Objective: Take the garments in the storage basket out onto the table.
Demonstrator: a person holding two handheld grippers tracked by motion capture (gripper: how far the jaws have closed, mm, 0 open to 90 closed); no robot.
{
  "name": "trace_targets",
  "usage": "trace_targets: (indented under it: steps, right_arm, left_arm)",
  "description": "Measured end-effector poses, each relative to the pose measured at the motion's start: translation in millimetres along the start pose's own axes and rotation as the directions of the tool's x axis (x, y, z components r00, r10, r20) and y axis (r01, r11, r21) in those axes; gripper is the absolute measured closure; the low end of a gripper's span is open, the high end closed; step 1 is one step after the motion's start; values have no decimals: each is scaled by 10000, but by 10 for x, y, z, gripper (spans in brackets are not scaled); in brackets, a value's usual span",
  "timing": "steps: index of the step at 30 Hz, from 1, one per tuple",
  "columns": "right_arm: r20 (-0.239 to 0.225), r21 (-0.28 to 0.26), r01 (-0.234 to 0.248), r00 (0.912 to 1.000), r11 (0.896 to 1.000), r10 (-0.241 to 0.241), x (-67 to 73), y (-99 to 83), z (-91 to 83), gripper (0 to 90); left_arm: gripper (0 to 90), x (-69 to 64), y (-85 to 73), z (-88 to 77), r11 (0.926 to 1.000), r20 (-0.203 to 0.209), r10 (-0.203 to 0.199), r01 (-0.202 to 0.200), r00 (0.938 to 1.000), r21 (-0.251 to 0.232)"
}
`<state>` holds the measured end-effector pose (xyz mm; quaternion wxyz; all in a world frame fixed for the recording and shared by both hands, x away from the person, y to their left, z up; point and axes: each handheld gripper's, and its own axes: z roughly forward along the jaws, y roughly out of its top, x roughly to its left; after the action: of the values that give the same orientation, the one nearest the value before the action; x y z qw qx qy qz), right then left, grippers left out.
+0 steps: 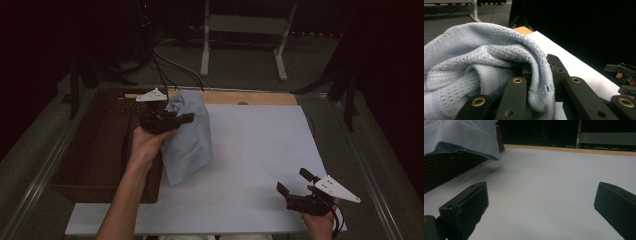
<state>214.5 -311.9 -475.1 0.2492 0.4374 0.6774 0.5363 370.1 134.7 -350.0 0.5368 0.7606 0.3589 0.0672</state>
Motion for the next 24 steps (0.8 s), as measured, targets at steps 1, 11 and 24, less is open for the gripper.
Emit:
trace_targets:
  steps: [1,11,24]
  right_arm:
    - [0,-3,-8,10000,10000,8,-1,0,0,0]
    - [-5,1,-12,10000,10000,12,-2,0,0,0]
    - [-9,-3,-19,10000,10000,19,-5,0,0,0]
  left_arm:
    - [801,-4,0,7,10000,20,-1,1,10000,-11]
    - [801,-69,0,124,9999,139,137,-137,9998,17]
    - [800,-119,-17,259,9999,224,139,-139,9997,34]
